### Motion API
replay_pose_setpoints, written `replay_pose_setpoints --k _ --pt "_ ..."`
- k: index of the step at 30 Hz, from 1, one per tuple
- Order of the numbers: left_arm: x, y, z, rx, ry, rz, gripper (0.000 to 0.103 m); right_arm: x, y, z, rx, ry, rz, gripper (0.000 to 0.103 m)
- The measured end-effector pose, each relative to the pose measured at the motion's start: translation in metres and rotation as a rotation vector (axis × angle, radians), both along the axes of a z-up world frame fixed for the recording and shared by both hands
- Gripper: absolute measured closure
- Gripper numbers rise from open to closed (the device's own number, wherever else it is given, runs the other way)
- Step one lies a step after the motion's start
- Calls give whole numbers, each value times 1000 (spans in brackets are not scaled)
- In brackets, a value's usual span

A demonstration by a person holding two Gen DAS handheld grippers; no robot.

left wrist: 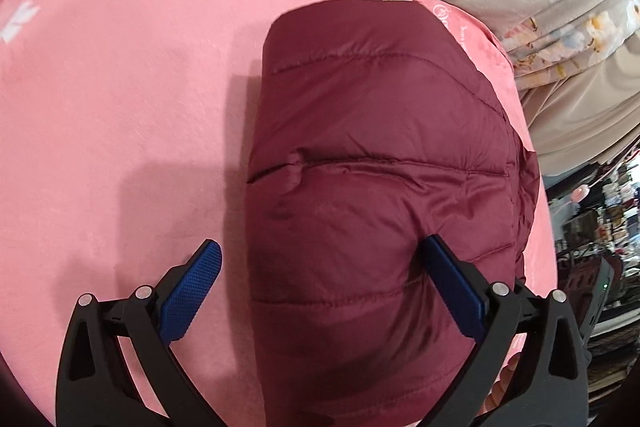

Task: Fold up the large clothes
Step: 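Open both grippers above the folded jacket bundle, then grasp the folded jacket with both grippers and lift it off the blanket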

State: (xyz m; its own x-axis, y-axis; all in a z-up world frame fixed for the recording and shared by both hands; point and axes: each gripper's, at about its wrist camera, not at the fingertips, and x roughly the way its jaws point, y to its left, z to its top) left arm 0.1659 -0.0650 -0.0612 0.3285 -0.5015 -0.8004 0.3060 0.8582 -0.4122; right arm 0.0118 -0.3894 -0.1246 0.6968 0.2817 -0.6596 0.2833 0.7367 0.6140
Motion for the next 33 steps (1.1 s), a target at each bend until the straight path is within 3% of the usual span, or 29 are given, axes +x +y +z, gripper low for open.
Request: replay_pose_setpoints --k 9,18,21,27,29,31,33 --pt "7 -10 -16 -74 52 -47 5 4 0 -2 14 -14 21 17" --pt "-2 -30 -7 -21 3 -79 5 17 3 -3 26 -27 50 16" --pt "-7 -33 1 -13 -19 -87 14 21 4 -2 29 -27 65 18" --pt "-20 -37 26 -7 -96 -111 46 27 7 -1 111 -41 104 42" --pt "-26 -38 38 -5 -130 -124 55 25 9 6 90 -57 106 63" --pt "-35 -41 51 -13 -166 -147 60 20 10 18 65 -84 103 74" --pt "-45 -44 64 -20 -203 -161 62 12 11 33 52 -124 98 77"
